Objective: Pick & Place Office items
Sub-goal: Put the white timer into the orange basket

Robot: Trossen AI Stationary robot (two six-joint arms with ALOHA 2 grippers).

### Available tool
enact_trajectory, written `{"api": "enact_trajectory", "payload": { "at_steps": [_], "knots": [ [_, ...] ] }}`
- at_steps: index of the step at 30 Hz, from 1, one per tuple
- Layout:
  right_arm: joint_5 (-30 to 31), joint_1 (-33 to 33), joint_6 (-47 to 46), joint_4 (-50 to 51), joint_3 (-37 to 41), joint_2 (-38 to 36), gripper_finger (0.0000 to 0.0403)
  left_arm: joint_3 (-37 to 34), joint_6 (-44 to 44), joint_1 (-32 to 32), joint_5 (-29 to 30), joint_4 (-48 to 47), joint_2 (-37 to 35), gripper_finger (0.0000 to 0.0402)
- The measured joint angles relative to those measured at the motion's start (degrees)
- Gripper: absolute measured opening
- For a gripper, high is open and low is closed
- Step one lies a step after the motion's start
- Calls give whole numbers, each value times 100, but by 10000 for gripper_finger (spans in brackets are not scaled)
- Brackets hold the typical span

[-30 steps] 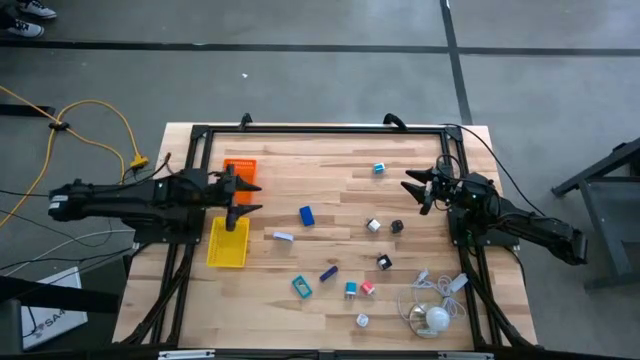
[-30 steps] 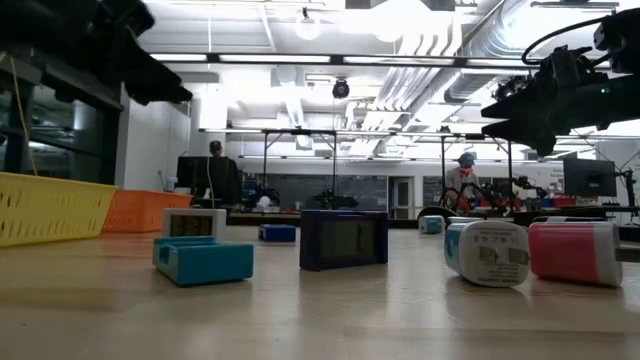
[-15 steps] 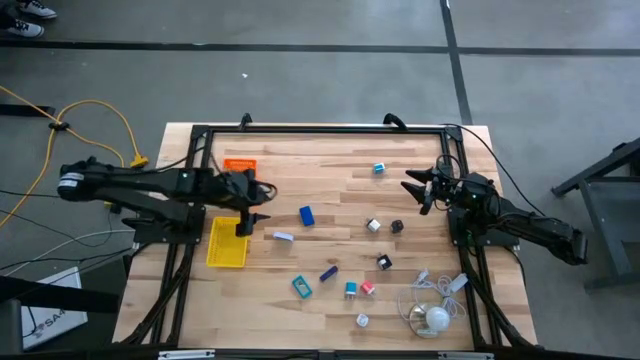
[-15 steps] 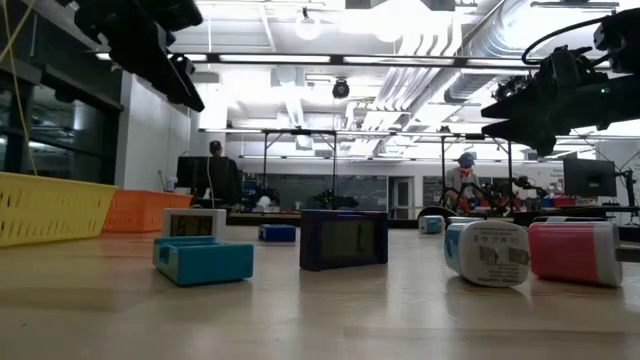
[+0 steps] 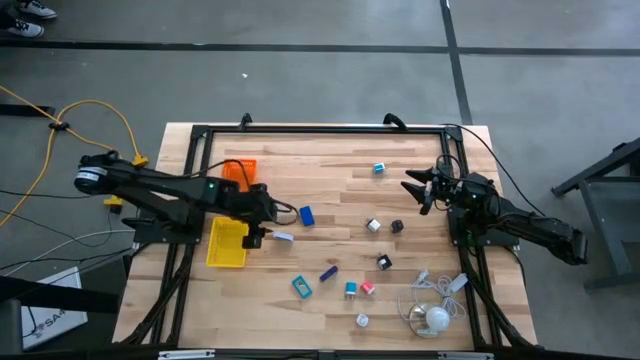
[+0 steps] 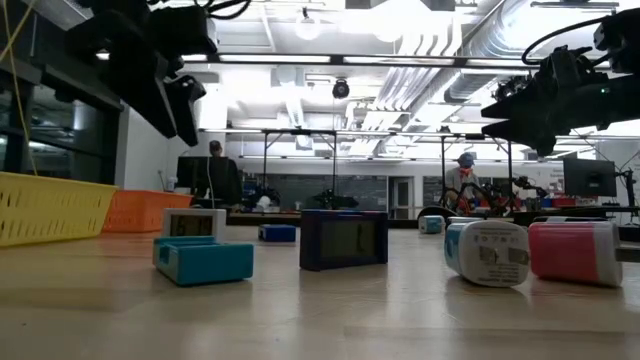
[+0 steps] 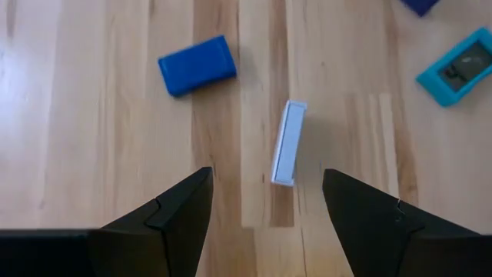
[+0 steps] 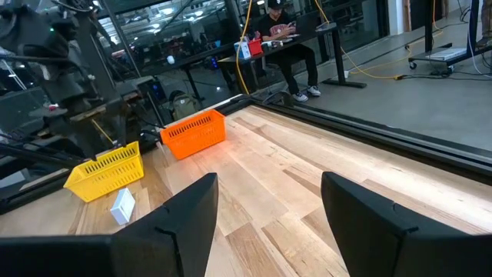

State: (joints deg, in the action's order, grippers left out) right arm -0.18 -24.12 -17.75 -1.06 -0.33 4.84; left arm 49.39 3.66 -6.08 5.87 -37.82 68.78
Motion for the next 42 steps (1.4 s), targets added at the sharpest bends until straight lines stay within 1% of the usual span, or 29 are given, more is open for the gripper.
{"api": "enact_trajectory", "payload": {
  "at_steps": [3, 7, 13, 23, 34, 42],
  "knots": [
    [1, 0, 2, 0, 2, 0, 219, 332, 70, -144, 187, -456, 291, 240],
    [0, 0, 0, 0, 1, -1, 219, 508, 51, -319, 193, -533, 623, 240],
    [1, 0, 0, 0, 2, 0, 219, 509, 64, -414, 194, -556, 975, 240],
    [1, 0, 1, 0, 0, -1, 219, 509, 64, -414, 189, -448, 1363, 240],
    [1, 0, -1, 0, -1, -2, 219, 509, 65, -414, 35, -222, 1903, 240],
    [1, 0, -1, 1, -1, -1, 219, 243, 66, -395, -1, 167, 1934, 240]
  ]
}}
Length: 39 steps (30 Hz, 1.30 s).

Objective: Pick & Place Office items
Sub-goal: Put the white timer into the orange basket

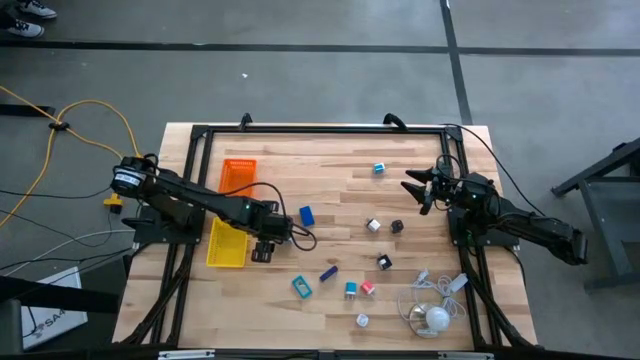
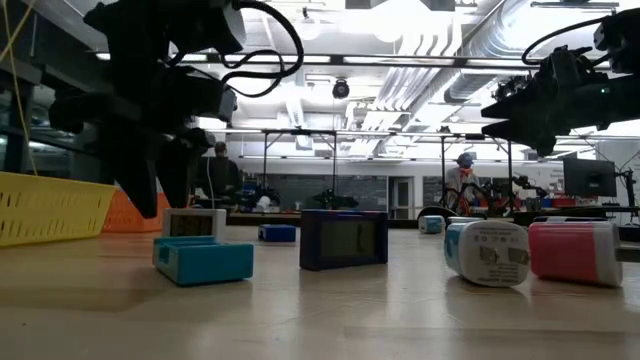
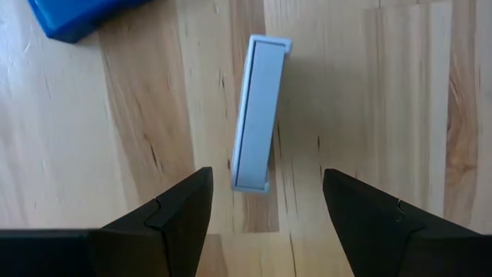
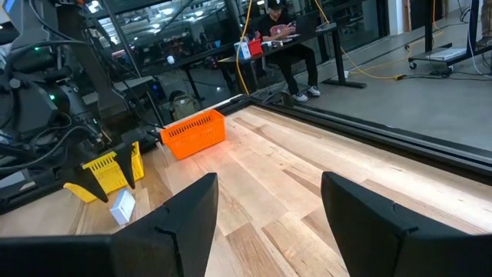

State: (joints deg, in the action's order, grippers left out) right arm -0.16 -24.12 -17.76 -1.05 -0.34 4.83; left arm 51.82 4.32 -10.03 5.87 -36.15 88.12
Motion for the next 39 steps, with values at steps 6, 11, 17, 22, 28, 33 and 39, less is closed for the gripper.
{"api": "enact_trajectory", "payload": {
  "at_steps": [6, 11, 17, 22, 28, 33, 39],
  "knots": [
    [0, 0, 0, -1, 0, 1, 219, -180, -83, 126, -12, 307, 0, 240],
    [0, 0, 2, -1, 0, 1, 219, -379, -90, 282, -199, 505, -2, 240],
    [-1, 0, 0, -1, 0, 1, 219, -414, -152, 333, -244, 558, -2, 230],
    [0, 0, 0, -1, 2, 1, 219, -414, -197, 333, -250, 614, -2, 216],
    [-1, 0, 1, -1, 0, -1, 219, -414, -197, 333, -249, 652, -2, 209],
    [-1, 0, 2, -1, 1, 0, 219, -414, -197, 333, -249, 650, -3, 209],
    [0, 0, 0, -1, 0, -1, 219, -414, -198, 333, -247, 646, -4, 208]
  ]
}}
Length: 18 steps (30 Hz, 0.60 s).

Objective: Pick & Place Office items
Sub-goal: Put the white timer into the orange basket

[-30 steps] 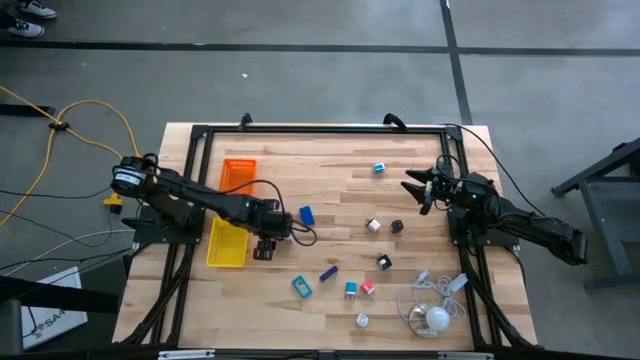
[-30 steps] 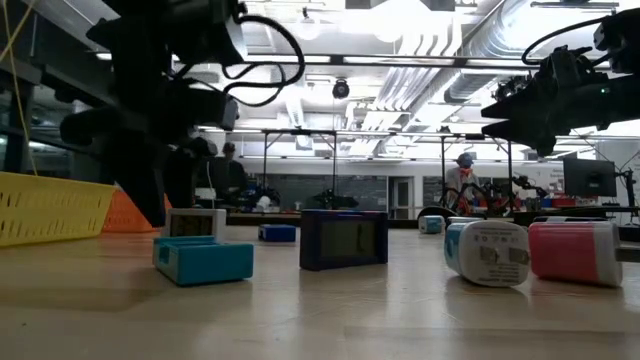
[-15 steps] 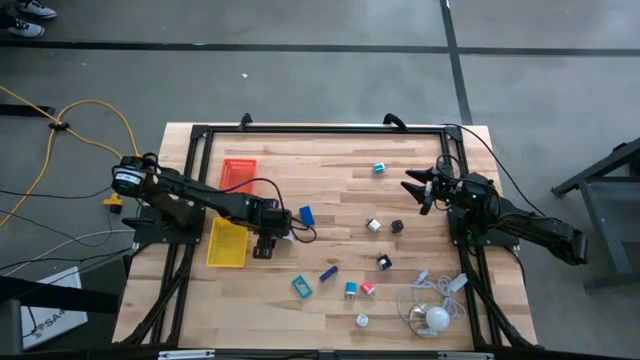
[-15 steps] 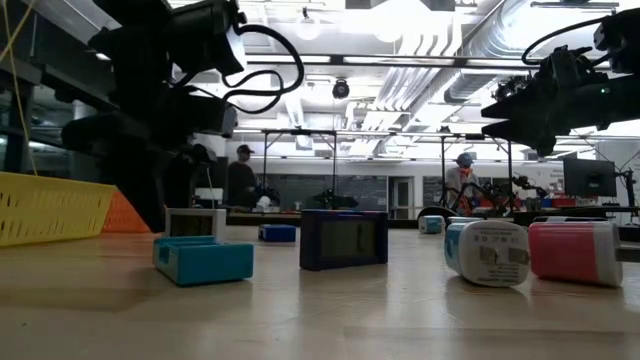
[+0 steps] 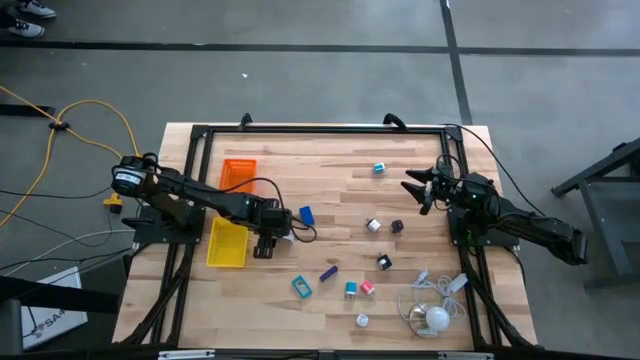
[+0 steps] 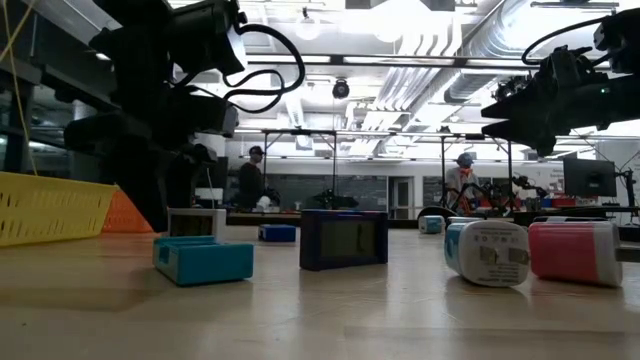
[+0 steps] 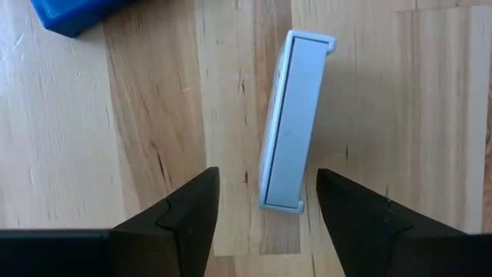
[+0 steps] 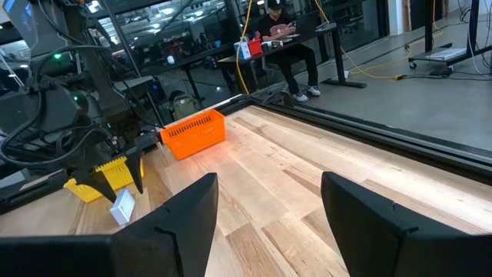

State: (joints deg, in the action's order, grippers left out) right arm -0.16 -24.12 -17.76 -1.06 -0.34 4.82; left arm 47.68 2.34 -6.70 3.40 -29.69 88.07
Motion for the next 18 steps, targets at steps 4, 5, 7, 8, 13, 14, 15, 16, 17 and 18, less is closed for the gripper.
{"api": "enact_trajectory", "payload": {
  "at_steps": [4, 5, 7, 8, 13, 14, 15, 16, 17, 18],
  "knots": [
    [0, 0, 0, 0, 1, 2, 219, 0, 3, 0, 1, -4, 0, 208],
    [-2, 0, 1, 0, 0, 1, 219, 0, 5, 0, 1, -5, 0, 208],
    [-1, 0, 1, 0, 1, 2, 219, 0, 6, 0, 2, -14, 0, 208],
    [0, 0, 0, 0, 0, 2, 219, 0, 7, 0, 2, -24, 0, 208],
    [0, 0, 1, 0, 0, 1, 219, 0, 11, 0, 4, -28, 0, 208],
    [0, 0, 2, 0, 1, 1, 219, 0, 11, 0, 4, -28, 0, 208],
    [-1, 0, 1, 0, 1, 1, 219, 0, 12, 0, 4, -28, 0, 207],
    [-2, 0, 0, 0, 0, 0, 219, 0, 12, 0, 4, -28, 0, 204],
    [0, 0, 0, 0, 0, 2, 219, 0, 14, 0, 4, -28, 0, 200],
    [0, 0, 0, 0, 0, 0, 219, 0, 27, 0, 4, -28, 0, 194]
  ]
}}
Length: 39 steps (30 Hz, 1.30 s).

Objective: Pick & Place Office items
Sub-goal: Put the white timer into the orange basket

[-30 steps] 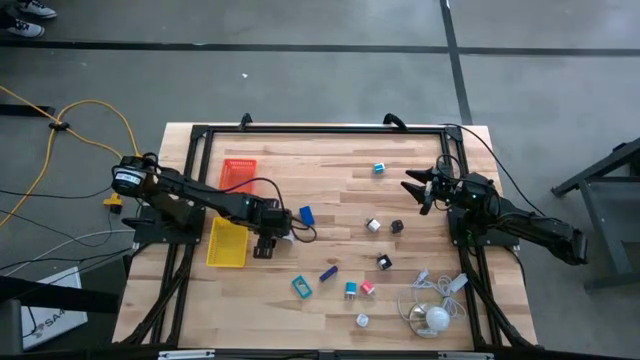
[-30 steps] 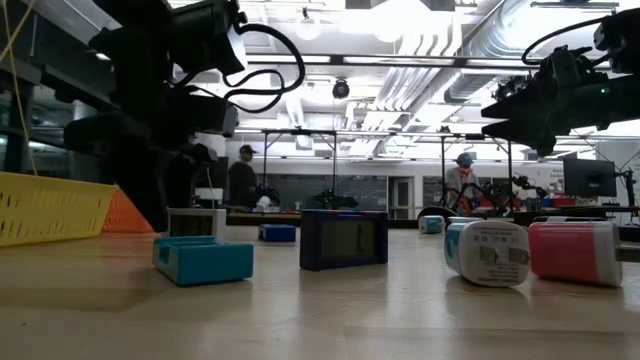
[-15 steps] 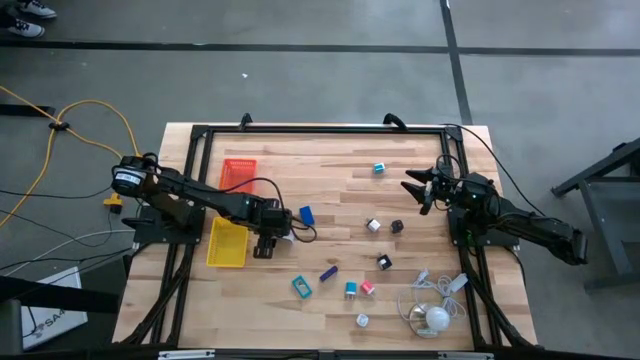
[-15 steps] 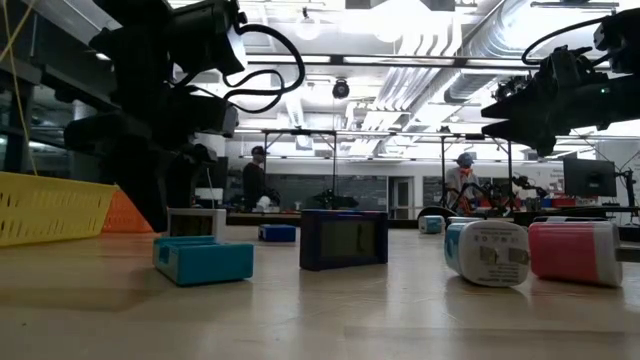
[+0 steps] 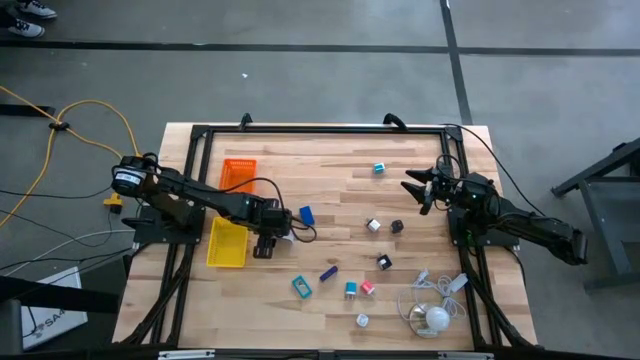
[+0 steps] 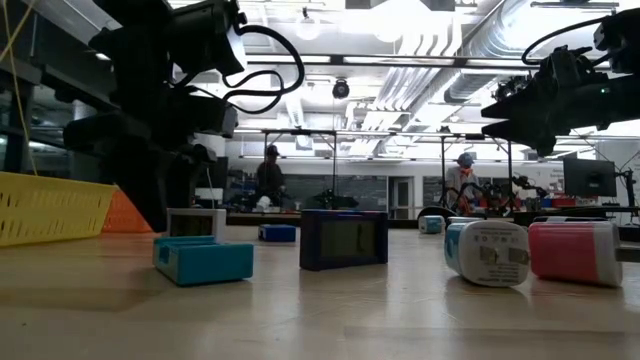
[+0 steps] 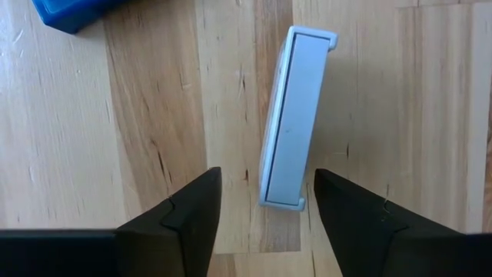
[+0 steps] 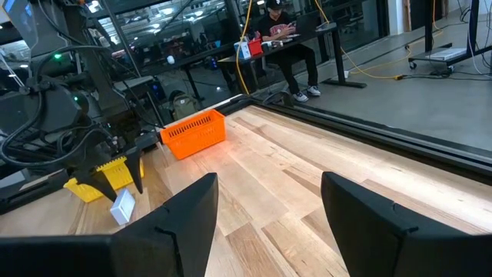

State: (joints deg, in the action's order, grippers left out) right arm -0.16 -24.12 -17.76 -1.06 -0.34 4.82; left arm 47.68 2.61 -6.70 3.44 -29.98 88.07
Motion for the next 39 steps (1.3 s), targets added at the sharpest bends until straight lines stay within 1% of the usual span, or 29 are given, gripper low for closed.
{"api": "enact_trajectory", "payload": {
  "at_steps": [12, 16, 19, 25, 39],
  "knots": [
    [0, 0, 1, 0, 0, 1, 219, 0, 1, 0, 2, 0, 0, 88],
    [0, 0, 0, 0, 2, 2, 219, 0, 4, 0, 0, 2, -4, 62],
    [-1, 0, 0, 0, 1, 0, 219, 0, 26, 0, 0, 2, -4, 60],
    [0, 0, 0, 0, 0, 1, 219, 0, 29, -2, 0, 0, -4, 72],
    [-2, 0, 0, 0, 0, 2, 219, 0, 183, -1, -34, -24, -50, 62]
  ]
}}
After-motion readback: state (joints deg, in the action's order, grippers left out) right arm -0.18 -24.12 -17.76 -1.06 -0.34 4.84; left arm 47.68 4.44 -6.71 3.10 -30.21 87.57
